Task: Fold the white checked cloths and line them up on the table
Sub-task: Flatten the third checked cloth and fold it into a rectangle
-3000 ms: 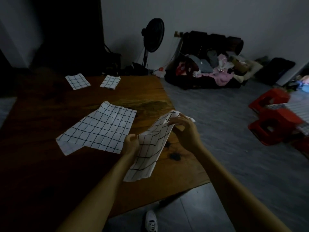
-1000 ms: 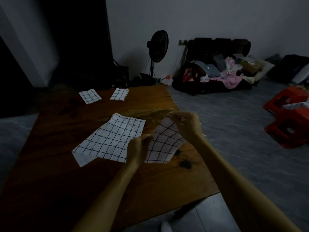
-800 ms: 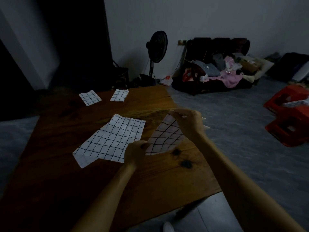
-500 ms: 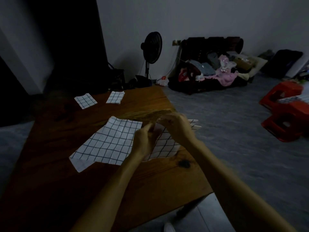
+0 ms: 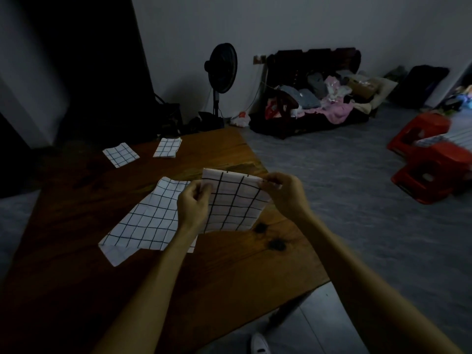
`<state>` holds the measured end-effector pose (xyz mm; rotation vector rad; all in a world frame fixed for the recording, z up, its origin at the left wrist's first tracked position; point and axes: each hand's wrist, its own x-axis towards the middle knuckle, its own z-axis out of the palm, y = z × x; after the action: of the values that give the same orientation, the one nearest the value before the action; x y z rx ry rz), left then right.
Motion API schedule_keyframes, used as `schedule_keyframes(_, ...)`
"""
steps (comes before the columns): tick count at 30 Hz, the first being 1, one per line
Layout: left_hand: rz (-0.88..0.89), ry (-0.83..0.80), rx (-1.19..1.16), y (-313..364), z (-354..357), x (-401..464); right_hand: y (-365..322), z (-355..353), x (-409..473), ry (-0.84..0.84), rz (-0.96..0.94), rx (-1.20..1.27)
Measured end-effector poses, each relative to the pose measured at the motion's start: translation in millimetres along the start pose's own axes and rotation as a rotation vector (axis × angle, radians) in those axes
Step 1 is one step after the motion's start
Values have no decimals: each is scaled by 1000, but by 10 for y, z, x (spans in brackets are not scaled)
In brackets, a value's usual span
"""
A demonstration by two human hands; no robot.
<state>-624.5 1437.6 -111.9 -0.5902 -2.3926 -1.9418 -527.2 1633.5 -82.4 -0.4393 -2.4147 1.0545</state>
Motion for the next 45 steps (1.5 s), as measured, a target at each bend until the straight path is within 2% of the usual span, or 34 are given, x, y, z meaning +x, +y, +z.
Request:
schedule_keyframes(6,13,7,-13,22,-27,47,-20,-5,42,70,-6,104)
schedule_keyframes(14,9,51,-57,74,-37,22,22,-41,41,53,-64,2)
schedule_keyframes(27,14,82,-33,117,-15,-34,55,-104,-24,78,-75,-62)
schedule_keyframes(35,55,103,-14,202,8,-74,64,-138,-44,23,-46,-113)
schedule_keyframes(39,113,71,15,282,75,-119,-79,1,-80,115,-199,-241)
schedule_keyframes(43,212,32,99,377,114,-173,-366,232,-35,-27,-297,-170)
schedule_keyframes(45,236,9,155,372,67,-175,-414,257,-20,-32,-271,-95)
